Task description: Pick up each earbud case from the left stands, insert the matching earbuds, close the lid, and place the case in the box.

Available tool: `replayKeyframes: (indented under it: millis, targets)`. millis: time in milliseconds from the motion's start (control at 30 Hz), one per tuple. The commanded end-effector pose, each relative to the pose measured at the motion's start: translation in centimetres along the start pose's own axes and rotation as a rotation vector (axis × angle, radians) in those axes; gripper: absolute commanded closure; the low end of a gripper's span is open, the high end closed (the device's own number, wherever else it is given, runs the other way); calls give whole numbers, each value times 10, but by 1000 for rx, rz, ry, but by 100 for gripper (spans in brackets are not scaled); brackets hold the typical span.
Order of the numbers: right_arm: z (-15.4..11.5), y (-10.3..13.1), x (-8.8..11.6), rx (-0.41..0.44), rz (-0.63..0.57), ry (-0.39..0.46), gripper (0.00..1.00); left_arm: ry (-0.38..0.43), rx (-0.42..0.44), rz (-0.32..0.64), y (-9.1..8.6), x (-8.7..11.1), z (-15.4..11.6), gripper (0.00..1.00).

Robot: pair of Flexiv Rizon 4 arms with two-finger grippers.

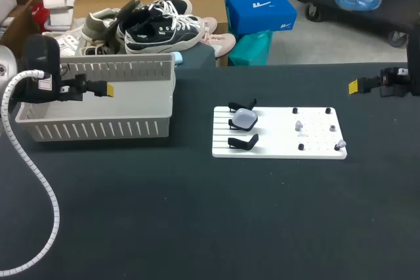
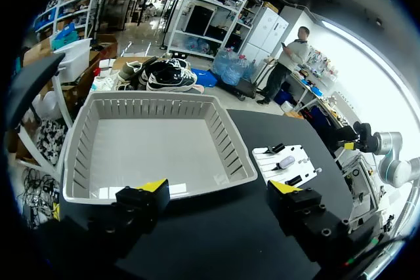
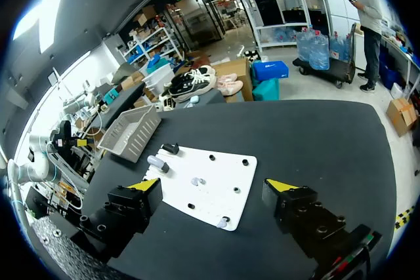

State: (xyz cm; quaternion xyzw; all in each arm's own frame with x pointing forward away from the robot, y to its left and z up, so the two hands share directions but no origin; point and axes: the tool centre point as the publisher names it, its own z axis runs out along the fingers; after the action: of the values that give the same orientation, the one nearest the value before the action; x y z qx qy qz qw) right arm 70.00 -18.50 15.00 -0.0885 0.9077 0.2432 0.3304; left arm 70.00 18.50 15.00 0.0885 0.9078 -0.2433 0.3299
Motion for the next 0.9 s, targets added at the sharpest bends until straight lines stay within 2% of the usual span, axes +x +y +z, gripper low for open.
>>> replayKeyframes:
  millis: [33,633,800,900]
  targets:
    - [0,0,0,0,0,0,0,0,0,0,0,0,0,0]
    - [0,0,0,0,0,0,0,0,0,0,0,0,0,0]
    - [0,0,0,0,0,0,0,-65,41,121,-6,-10,-4,0]
    - [0,0,0,0,0,0,0,-100,83,247,-12,-15,-5,0]
